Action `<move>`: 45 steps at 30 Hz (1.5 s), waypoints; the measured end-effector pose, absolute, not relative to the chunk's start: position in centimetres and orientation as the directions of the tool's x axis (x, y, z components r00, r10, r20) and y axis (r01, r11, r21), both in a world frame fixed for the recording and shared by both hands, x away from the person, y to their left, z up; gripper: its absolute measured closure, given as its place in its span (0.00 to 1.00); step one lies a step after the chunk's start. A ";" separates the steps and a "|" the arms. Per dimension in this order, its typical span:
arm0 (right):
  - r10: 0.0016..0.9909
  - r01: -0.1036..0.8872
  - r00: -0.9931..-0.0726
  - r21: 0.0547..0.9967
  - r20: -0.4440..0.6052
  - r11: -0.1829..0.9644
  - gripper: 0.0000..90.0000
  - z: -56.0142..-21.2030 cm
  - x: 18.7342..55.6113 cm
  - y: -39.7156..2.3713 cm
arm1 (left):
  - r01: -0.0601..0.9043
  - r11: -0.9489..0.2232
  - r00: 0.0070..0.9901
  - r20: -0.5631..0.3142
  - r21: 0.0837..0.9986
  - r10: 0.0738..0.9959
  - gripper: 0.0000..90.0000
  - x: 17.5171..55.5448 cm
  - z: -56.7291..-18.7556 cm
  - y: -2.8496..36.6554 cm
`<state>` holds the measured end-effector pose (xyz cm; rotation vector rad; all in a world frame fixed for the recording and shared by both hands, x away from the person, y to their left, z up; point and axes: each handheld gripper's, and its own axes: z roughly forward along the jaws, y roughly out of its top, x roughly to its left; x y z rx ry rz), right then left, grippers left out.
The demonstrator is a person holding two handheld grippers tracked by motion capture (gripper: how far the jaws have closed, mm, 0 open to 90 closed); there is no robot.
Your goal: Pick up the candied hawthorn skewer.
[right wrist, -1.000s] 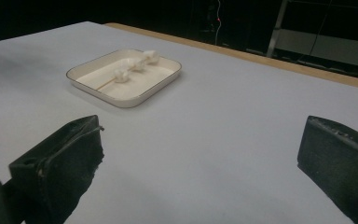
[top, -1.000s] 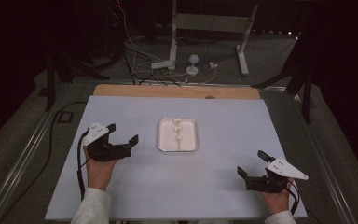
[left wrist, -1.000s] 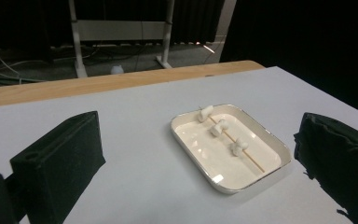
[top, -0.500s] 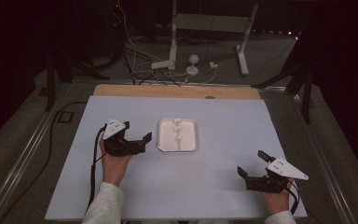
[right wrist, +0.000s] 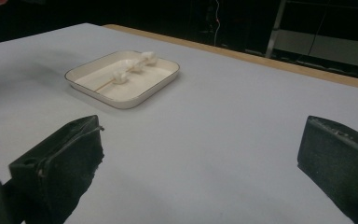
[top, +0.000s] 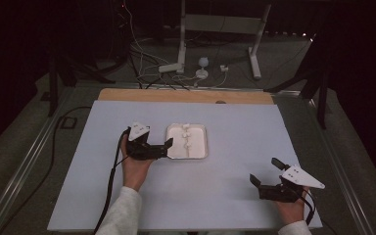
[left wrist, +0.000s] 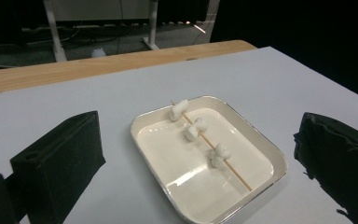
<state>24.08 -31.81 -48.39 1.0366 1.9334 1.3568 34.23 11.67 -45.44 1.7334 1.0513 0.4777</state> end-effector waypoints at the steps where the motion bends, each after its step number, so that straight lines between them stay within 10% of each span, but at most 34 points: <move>1: 0.836 0.276 -0.548 0.942 -0.009 0.191 0.00 -48.4 24.1 -31.8 | 0.428 -0.109 0.541 -0.157 0.897 0.826 0.02 34.3 -45.5 11.4; 39: 0.836 0.280 -0.549 0.940 -0.009 0.194 0.00 -48.4 24.1 -31.8 | 0.611 -0.290 0.528 -0.106 0.736 0.843 0.07 37.6 -51.5 3.9; 45: 0.836 0.278 -0.548 0.941 -0.010 0.193 0.00 -48.4 24.1 -31.9 | 0.628 -0.370 0.510 -0.002 0.685 0.860 0.28 37.3 -52.2 3.6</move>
